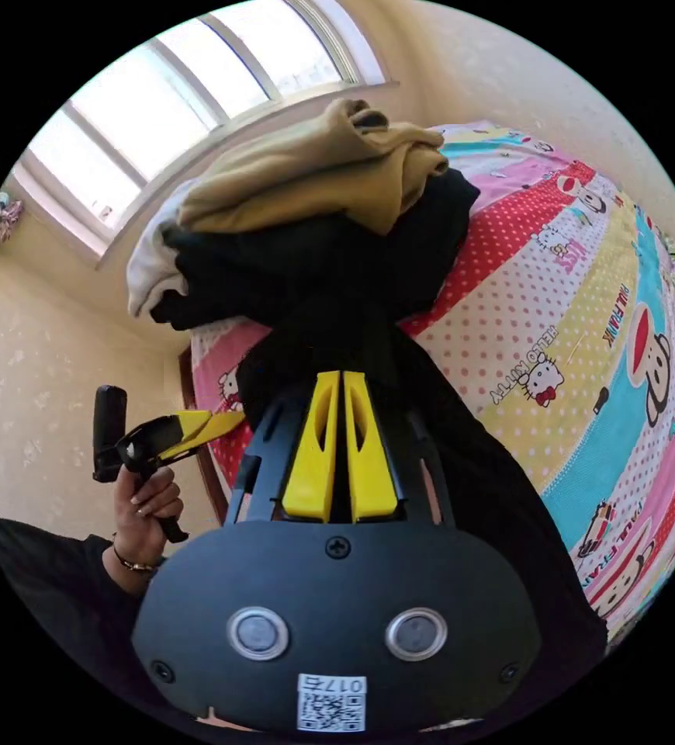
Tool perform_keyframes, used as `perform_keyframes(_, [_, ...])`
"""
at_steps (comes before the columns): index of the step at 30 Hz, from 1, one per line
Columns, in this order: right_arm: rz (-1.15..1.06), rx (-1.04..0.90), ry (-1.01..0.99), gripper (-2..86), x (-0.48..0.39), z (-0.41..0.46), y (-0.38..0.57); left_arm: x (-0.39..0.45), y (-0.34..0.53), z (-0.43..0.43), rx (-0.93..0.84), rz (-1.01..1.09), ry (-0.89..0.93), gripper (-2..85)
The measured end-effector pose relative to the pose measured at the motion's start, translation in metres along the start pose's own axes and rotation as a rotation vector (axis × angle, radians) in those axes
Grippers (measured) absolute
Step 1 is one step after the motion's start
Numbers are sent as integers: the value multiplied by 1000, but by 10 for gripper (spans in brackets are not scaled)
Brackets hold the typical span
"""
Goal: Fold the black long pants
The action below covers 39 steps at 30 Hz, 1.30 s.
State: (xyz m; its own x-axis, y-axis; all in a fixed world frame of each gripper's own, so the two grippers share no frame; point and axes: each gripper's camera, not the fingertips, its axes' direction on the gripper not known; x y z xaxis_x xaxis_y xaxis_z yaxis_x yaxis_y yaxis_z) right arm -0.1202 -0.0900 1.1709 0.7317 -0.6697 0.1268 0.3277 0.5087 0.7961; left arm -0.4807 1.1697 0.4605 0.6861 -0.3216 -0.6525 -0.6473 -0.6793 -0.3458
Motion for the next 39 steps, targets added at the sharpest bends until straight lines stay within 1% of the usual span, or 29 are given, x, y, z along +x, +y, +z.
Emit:
perform_keyframes(2, [24, -62, 62, 16, 9, 23, -2, -1, 0, 5, -5, 13, 3, 184])
perform_keyframes(4, [64, -81, 6, 11, 25, 34, -1, 0, 1, 6, 22, 18, 6, 172])
perform_keyframes(5, [95, -60, -59, 9, 37, 33, 1, 0, -1, 9, 39, 27, 9, 163])
perform_keyframes(7, [144, -39, -153, 7, 52, 27, 5, 0, -8, 16, 24, 38, -31, 138])
perform_keyframes(8, [169, -20, -198, 6, 60, 22, 8, -2, -13, 20, 5, 21, -75, 120])
perform_keyframes(10, [192, 22, -231, 6, 68, 11, 14, -4, -18, 24, 6, 8, -95, 100])
perform_keyframes(13, [229, 94, -261, 6, 79, -11, 25, -3, -20, 33, 9, 3, -58, 86])
perform_keyframes(14, [250, 129, -271, 5, 84, -23, 31, -2, -21, 36, -18, -4, -43, 68])
perform_keyframes(15, [276, 173, -283, 5, 89, -38, 38, 0, -19, 35, -39, -12, -18, 57])
perform_keyframes(16, [288, 201, -292, 5, 91, -48, 42, 2, -17, 33, -33, -12, 0, 56])
perform_keyframes(17, [295, 272, -311, 4, 96, -72, 51, 11, -9, 26, -14, 3, 42, 53])
perform_keyframes(19, [266, 396, -311, 4, 99, -118, 73, 37, 2, 18, -6, 74, 76, 52])
perform_keyframes(21, [256, 560, -246, 4, 102, -178, 122, 89, 17, 16, -4, 202, 62, 52])
perform_keyframes(22, [264, 598, -220, 4, 103, -191, 138, 103, 21, 19, -11, 237, 58, 52])
perform_keyframes(23, [290, 664, -160, 4, 105, -213, 171, 132, 29, 26, -29, 316, 51, 52])
perform_keyframes(24, [323, 708, -91, 4, 108, -231, 205, 161, 39, 37, -52, 403, 58, 52])
perform_keyframes(26, [400, 735, -5, 4, 118, -250, 254, 200, 60, 59, -82, 525, 90, 51])
perform_keyframes(28, [473, 739, 33, 4, 132, -266, 302, 234, 89, 86, -132, 625, 118, 51])
perform_keyframes(30, [584, 746, 55, 5, 151, -282, 367, 273, 139, 131, -244, 762, 123, 53])
perform_keyframes(31, [618, 751, 62, 5, 155, -285, 383, 280, 152, 144, -281, 790, 120, 53])
perform_keyframes(33, [756, 771, 80, 6, 169, -293, 444, 294, 207, 202, -485, 844, 111, 73])
perform_keyframes(34, [792, 776, 79, 7, 172, -294, 458, 294, 221, 219, -560, 849, 110, 81])
perform_keyframes(36, [897, 802, 64, 10, 177, -296, 504, 284, 267, 273, -890, 790, 61, 104])
perform_keyframes(37, [916, 808, 58, 12, 178, -296, 512, 281, 273, 278, -919, 769, 58, 105])
perform_keyframes(38, [938, 819, 46, 15, 177, -296, 524, 280, 277, 277, -902, 760, 83, 105])
perform_keyframes(39, [938, 825, 35, 20, 176, -298, 529, 283, 273, 267, -828, 766, 103, 101])
